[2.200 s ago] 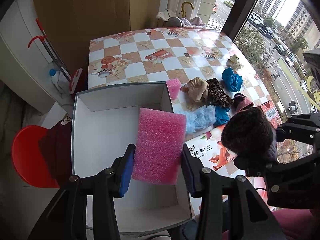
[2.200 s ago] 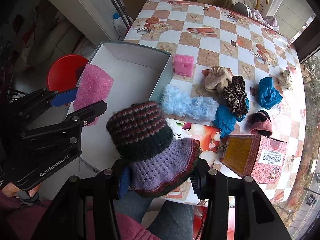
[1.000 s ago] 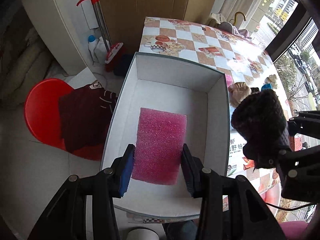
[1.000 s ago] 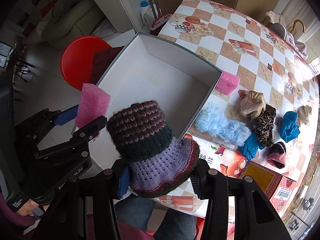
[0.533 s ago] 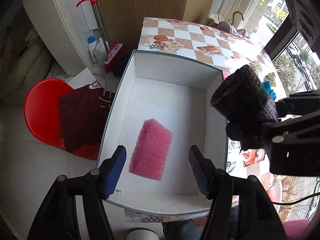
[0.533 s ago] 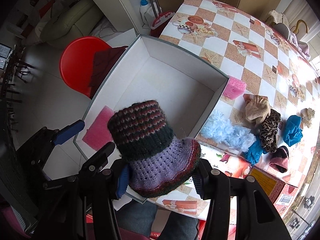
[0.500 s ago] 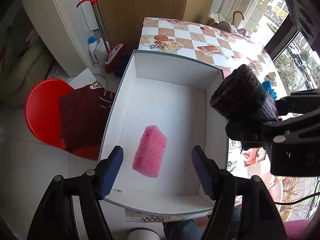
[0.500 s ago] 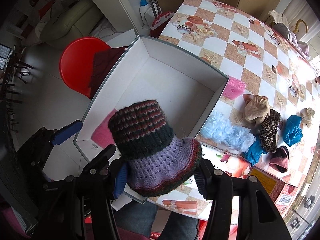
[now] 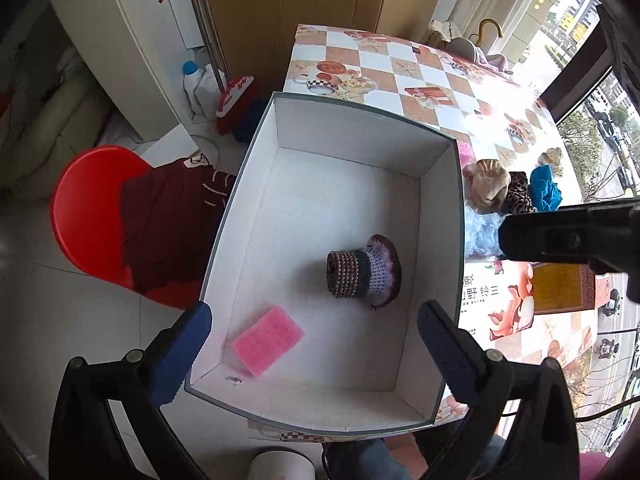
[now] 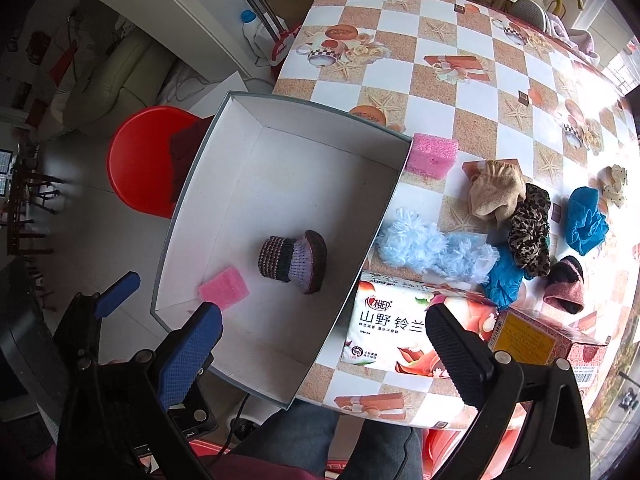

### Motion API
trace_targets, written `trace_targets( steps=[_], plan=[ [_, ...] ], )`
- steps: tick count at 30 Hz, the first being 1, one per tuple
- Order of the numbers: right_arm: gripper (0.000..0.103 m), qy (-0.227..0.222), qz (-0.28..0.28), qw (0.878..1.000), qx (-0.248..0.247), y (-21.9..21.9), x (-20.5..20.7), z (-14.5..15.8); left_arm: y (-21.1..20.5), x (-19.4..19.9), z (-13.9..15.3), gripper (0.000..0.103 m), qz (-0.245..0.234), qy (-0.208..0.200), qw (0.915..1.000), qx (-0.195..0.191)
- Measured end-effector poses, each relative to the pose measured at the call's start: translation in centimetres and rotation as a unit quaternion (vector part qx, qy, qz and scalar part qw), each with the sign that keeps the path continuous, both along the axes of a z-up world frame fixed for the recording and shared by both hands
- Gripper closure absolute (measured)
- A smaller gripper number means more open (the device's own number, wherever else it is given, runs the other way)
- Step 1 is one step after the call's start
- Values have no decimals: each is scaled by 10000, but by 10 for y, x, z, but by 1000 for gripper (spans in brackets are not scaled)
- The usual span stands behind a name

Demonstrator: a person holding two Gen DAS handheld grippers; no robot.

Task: Organize soft objects
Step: 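Lower the sponge into the white box and open the left tool while the right tool drops the hat, then grasp the beige knit hat with the left tool while the right tool grasps the blue cloth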

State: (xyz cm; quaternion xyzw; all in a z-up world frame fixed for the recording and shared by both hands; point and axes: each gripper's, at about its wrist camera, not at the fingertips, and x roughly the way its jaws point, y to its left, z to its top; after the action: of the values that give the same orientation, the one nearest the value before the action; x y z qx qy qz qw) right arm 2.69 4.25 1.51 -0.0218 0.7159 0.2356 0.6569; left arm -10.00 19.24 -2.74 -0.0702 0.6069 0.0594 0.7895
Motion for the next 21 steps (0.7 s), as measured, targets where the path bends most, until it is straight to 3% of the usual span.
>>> trace_targets(
  steps=[13, 21],
  plan=[
    [0, 111, -439, 9986, 256, -38, 20, 11, -17, 22, 4, 0, -216, 166, 9994, 195],
    [0, 284, -1240, 9916, 248, -126, 34, 29, -57, 58, 16, 0, -786, 164, 9967, 110]
  ],
)
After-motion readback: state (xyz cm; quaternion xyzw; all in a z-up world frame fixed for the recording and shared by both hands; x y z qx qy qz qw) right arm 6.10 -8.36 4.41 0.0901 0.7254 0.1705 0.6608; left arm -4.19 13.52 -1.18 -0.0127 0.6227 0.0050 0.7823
